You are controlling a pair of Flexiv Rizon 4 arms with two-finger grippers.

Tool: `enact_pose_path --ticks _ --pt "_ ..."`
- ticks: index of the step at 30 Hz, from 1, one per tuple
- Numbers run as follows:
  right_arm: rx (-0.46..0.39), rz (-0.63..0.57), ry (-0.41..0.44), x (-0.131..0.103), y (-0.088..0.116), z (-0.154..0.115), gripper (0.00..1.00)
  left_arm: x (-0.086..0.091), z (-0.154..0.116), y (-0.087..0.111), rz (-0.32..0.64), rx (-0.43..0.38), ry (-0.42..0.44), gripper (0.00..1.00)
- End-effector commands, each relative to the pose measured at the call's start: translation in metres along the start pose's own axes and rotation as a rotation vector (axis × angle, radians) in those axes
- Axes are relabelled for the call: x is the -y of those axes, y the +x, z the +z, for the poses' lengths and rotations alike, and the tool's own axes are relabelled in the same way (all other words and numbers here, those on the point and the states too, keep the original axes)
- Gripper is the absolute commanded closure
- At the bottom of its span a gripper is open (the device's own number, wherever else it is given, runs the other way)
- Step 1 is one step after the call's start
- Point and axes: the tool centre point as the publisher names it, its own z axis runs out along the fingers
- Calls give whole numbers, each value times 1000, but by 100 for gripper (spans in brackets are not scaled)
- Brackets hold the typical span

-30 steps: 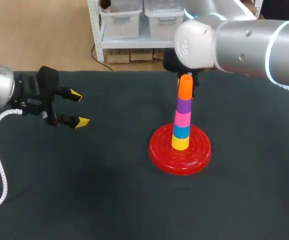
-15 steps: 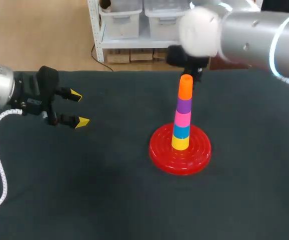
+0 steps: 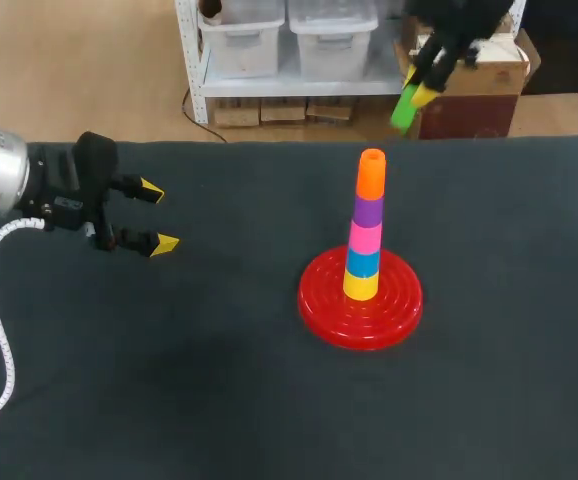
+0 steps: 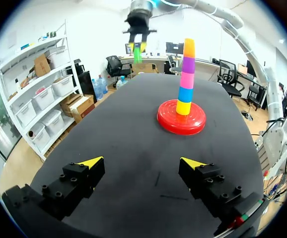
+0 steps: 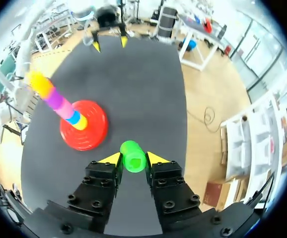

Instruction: Pick up and stack the cylinders on the red base in this order: pink,purple,orange,green

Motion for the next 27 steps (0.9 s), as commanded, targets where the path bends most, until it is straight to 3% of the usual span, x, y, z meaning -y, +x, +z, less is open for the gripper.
enact_pose_path --ticks 1,8,14,27 --pt "35 -31 227 -118 -11 -53 100 -2 1 -1 -1 -6 4 0" --pt "-24 -162 211 -167 -41 -53 100 -2 1 -1 -1 -6 4 0" --pt "-80 -274 187 -193 -68 -44 100 -2 1 -1 -1 -6 4 0" --pt "-108 -344 221 -202 -87 -45 100 -2 1 -1 -1 -6 4 0"
